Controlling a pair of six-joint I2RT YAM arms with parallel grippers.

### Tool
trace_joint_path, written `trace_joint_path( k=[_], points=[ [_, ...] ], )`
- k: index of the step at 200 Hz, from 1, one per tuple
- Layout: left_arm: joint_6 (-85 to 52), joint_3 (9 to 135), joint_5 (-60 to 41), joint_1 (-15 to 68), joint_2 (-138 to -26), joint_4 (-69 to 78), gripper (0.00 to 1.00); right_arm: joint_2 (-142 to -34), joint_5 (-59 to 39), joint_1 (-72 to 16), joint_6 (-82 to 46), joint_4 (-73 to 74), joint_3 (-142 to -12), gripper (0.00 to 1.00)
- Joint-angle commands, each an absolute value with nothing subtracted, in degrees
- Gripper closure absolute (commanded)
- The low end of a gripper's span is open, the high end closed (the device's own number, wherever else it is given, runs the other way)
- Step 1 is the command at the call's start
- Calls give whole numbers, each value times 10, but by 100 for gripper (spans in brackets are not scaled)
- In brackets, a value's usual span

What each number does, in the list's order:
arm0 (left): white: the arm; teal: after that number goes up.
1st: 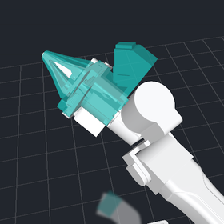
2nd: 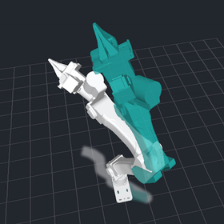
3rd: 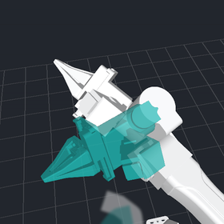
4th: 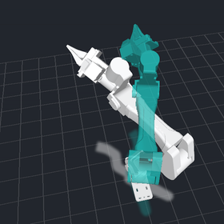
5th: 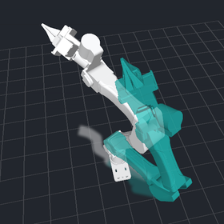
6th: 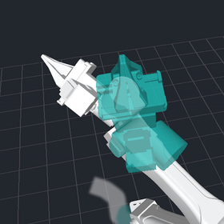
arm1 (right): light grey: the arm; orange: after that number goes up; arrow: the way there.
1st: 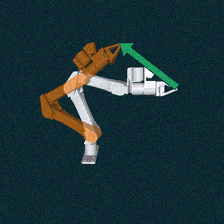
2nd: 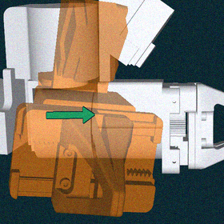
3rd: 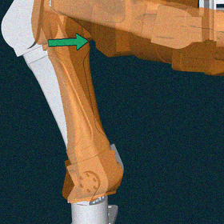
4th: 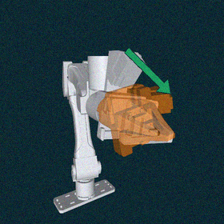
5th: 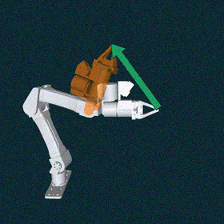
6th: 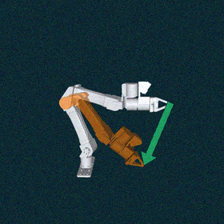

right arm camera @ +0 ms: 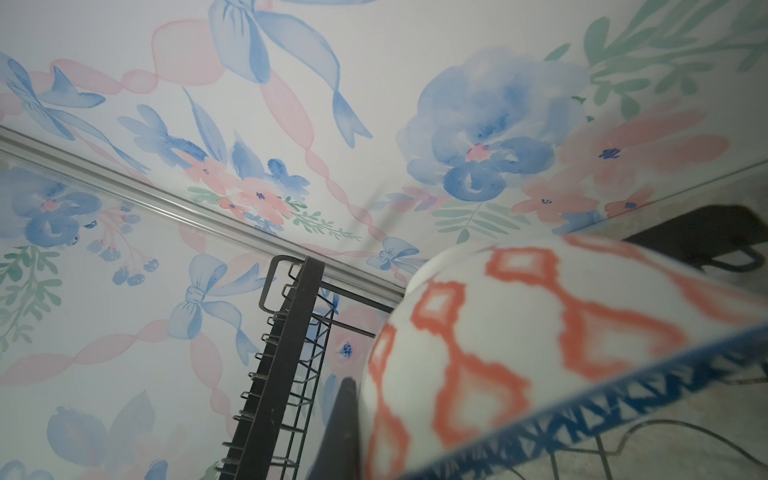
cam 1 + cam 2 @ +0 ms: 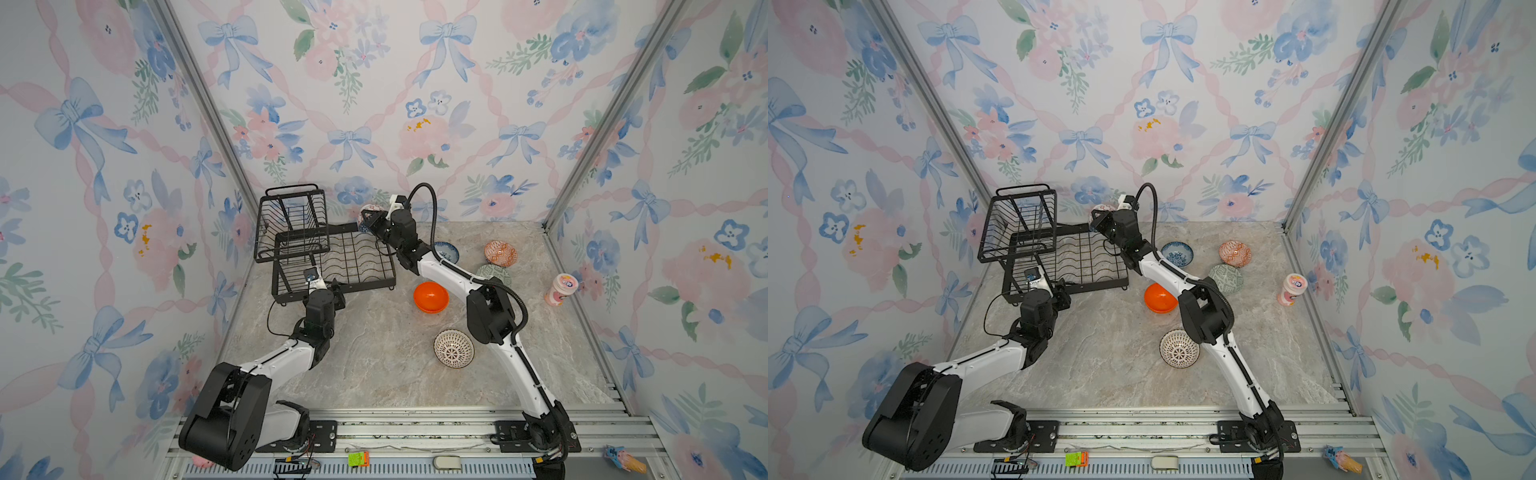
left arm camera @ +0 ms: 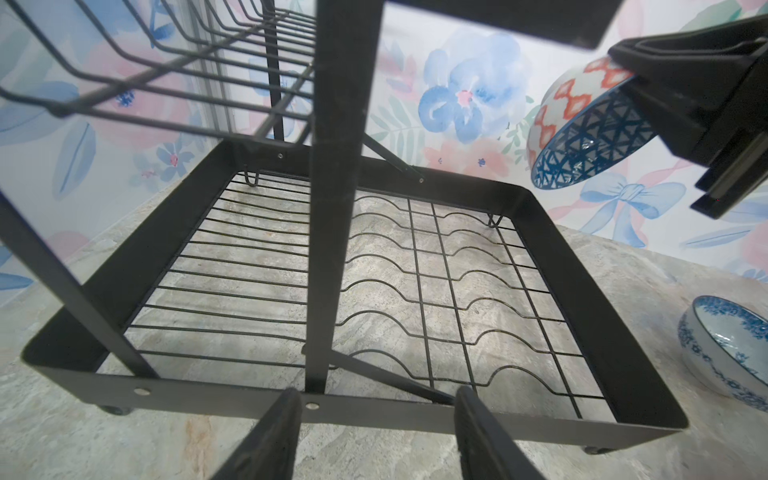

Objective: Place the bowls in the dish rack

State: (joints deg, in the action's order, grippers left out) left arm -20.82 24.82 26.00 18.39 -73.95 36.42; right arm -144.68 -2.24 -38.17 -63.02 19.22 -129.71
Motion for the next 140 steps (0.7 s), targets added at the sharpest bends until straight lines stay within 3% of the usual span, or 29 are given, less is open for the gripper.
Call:
trace_joint_path(
  k=[1,20,38,56,101,140],
  points=[
    [-171,278,267,183,-759,402,46,-1403,-29,-378,-634,246,-1292,100],
    [-163,286,275,182,-785,412,48,-1404,-30,-377,-641,253,-1289,100],
    [-152,289,278,182,-800,425,59,-1404,-31,-376,-645,258,-1284,100],
    [-152,291,280,174,-811,434,62,-1400,-31,-374,-644,260,-1277,100],
    [-150,293,273,170,-811,436,89,-1392,-31,-370,-649,274,-1254,100],
    [-146,282,277,178,-804,436,100,-1388,-31,-370,-651,278,-1245,100]
  ],
)
